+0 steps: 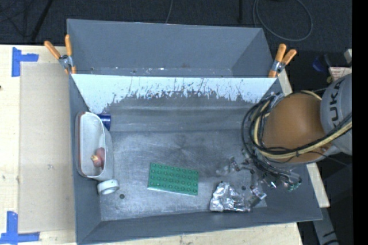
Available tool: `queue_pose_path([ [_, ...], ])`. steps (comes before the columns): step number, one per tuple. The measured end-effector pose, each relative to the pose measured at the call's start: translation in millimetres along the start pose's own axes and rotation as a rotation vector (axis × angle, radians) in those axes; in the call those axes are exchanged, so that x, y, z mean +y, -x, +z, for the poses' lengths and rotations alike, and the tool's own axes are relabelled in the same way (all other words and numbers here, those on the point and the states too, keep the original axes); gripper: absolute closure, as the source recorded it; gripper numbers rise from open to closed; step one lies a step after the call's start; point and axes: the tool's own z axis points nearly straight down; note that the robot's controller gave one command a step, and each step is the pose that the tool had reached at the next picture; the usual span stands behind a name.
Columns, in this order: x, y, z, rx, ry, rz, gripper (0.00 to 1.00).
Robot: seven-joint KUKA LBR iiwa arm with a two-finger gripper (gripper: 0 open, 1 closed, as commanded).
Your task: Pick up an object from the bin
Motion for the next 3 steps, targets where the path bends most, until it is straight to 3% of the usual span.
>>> queue_pose_path([
  [1,25,17.8,19,-0.008,-0.012,0.195,0.00],
  [2,26,19.3,18,-0.008,-0.010,0.190,1.00],
  [3,19,43.0,-110,-0.009,-0.009,0.237,1.00],
])
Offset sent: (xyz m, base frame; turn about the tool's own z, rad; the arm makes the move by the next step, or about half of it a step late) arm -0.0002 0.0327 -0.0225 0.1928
